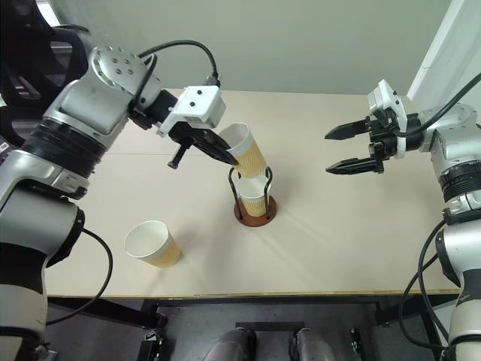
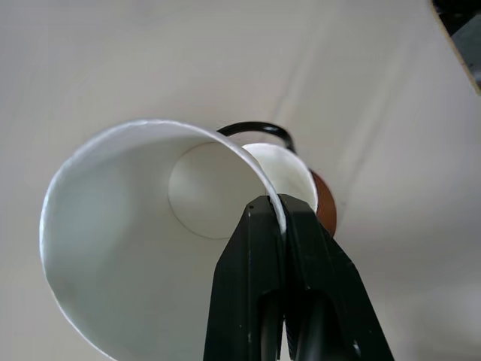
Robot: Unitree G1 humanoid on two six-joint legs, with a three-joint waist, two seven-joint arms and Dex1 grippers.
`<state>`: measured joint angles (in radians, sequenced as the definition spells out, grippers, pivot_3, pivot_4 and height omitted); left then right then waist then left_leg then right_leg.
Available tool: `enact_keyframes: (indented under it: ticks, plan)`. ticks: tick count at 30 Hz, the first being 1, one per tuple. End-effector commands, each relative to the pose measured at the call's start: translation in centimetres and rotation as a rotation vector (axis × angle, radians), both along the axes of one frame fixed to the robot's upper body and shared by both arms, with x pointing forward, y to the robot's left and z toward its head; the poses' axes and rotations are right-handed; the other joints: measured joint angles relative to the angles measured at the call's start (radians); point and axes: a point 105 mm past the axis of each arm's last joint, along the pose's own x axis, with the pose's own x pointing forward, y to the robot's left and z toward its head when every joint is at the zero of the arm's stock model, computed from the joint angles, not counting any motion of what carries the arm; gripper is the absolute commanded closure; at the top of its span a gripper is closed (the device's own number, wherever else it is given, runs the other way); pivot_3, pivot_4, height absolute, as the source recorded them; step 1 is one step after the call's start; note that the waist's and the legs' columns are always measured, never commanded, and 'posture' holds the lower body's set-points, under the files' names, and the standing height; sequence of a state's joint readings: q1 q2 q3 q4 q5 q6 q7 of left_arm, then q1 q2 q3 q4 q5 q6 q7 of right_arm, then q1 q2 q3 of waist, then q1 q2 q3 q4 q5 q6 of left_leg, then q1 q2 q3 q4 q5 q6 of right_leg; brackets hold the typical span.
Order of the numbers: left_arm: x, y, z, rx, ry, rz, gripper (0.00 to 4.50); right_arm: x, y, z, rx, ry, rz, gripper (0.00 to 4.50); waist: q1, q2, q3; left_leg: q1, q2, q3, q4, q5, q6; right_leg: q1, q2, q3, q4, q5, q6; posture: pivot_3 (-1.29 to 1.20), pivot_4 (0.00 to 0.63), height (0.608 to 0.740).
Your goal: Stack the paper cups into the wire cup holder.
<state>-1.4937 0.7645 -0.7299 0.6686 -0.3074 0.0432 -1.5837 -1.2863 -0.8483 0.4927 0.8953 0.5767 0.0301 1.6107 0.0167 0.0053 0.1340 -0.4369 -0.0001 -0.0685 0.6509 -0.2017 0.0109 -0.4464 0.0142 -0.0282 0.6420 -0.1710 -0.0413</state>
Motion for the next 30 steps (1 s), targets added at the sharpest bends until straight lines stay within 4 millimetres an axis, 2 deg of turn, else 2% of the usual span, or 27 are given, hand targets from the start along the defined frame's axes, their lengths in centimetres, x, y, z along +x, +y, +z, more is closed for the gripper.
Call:
enact_keyframes:
  ticks: [1, 23, 26, 30]
  plan:
    - [-0.6, -0.2, 0.9, 0.009, -0.027, -0.044, 4.44, -0.2, 0.1, 1.9, 0.018, -0.064, 0.015, 0.0, 0.0, 0.0, 0.0, 0.0, 0.0, 0.0, 0.0, 0.0, 0.0, 0.0, 0.0, 0.0, 0.0, 0.0, 0.0, 0.0, 0.15, 0.74]
    - [-0.6, -0.4, -0.7, 0.049, -0.003, -0.06, 4.44, 0.0, 0.0, 2.3, 0.003, -0.086, 0.005, 0.0, 0.002, 0.0, 0.0, 0.0, 0.0, 0.0, 0.0, 0.0, 0.0, 0.0, 0.0, 0.0, 0.0, 0.0, 0.0, 0.0, 0.15, 0.74]
    - [-0.7, -0.2, -0.9, 0.061, 0.017, -0.048, 3.84, -0.1, 0.0, 2.3, 0.001, -0.087, 0.004, 0.0, 0.002, 0.0, 0.0, 0.0, 0.0, 0.0, 0.0, 0.0, 0.0, 0.0, 0.0, 0.0, 0.0, 0.0, 0.0, 0.0, 0.15, 0.74]
    - [-0.8, -0.2, -0.8, 0.059, 0.026, -0.052, 2.44, 0.0, -0.1, 2.2, -0.002, -0.088, 0.0, 0.0, 0.001, 0.0, 0.0, 0.0, 0.0, 0.0, 0.0, 0.0, 0.0, 0.0, 0.0, 0.0, 0.0, 0.0, 0.0, 0.0, 0.15, 0.74]
